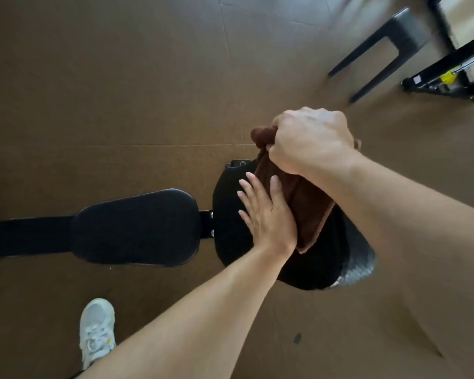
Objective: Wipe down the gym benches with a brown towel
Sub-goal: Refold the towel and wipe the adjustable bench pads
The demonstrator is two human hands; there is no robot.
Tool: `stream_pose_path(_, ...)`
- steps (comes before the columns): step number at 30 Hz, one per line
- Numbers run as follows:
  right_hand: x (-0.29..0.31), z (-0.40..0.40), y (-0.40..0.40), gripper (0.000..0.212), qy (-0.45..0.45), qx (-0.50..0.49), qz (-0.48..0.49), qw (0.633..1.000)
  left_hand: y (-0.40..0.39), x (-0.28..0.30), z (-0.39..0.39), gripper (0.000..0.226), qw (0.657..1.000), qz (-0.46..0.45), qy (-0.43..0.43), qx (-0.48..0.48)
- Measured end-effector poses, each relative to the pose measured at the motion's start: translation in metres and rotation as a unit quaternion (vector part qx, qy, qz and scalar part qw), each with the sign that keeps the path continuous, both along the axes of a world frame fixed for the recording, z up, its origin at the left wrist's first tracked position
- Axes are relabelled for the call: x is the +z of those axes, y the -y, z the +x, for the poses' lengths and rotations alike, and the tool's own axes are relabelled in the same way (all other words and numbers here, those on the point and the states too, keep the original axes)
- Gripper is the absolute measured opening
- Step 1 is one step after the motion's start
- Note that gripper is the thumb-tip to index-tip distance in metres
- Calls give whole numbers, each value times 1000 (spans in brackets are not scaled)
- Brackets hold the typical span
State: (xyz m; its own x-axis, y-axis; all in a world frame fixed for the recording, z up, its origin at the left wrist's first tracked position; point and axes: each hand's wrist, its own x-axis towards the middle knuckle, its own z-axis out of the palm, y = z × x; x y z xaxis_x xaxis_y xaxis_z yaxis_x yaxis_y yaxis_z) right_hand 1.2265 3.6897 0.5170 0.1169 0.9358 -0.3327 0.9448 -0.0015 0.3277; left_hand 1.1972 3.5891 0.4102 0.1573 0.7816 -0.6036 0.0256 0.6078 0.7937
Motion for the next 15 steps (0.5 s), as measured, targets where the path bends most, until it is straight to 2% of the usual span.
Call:
stream_pose_path(4, -43, -26, 2, 29, 113, 153, -75, 979, 2, -45, -2, 64, 995, -40, -74, -50)
stream_pose_path(8, -95, -35, 25, 47, 269, 216, -158, 925, 28, -94, -16, 66, 980, -73, -137, -125)
stream_pose_path(11, -119, -39, 52, 63, 275, 256, -222, 900, 57, -109, -26, 70, 978, -71, -118, -157)
stream_pose_path(15, -151, -50, 96, 66, 240, 323, -327, 855, 94, -122, -41, 66, 977, -115, -60, -168)
